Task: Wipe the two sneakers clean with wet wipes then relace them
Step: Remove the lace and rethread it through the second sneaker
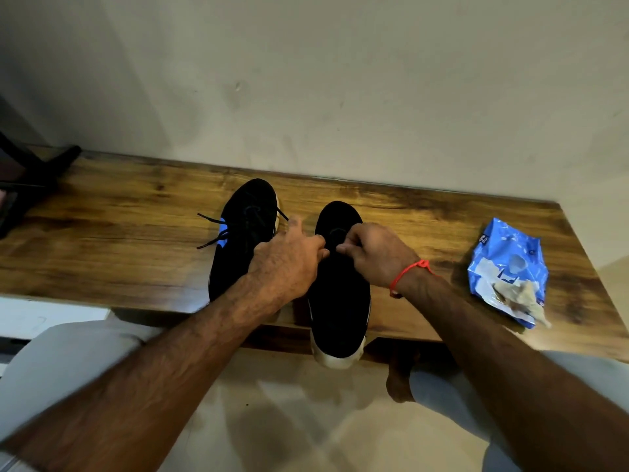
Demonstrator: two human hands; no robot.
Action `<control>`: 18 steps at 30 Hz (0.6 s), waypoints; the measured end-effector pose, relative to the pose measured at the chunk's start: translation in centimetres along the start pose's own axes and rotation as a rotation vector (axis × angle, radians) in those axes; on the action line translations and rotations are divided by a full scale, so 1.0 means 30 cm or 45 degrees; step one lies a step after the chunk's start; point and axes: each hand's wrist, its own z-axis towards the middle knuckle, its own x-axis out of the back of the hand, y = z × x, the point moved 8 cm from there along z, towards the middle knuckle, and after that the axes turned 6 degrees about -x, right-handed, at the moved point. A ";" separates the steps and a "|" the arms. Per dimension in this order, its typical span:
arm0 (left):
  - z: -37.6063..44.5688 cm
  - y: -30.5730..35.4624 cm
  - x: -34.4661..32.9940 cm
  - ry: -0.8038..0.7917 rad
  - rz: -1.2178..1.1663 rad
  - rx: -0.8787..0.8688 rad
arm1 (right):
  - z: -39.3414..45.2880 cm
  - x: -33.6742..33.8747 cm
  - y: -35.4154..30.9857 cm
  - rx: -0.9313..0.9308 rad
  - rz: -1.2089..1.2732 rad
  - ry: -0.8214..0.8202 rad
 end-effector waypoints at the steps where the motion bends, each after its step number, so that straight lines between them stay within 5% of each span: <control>1: 0.001 -0.003 0.001 0.005 -0.018 0.000 | 0.006 0.021 0.015 -0.017 0.067 0.016; 4: 0.001 -0.001 0.002 0.031 -0.057 -0.024 | -0.011 0.024 -0.007 0.134 0.100 -0.025; 11: 0.000 -0.002 -0.011 -0.004 0.024 0.001 | -0.017 -0.027 -0.062 0.215 -0.362 0.111; 16: 0.007 -0.026 -0.011 -0.034 0.015 0.028 | 0.015 0.114 0.120 -0.268 0.376 0.362; 18: 0.005 -0.019 -0.009 0.003 -0.023 0.000 | 0.016 0.187 0.210 -0.381 0.386 0.527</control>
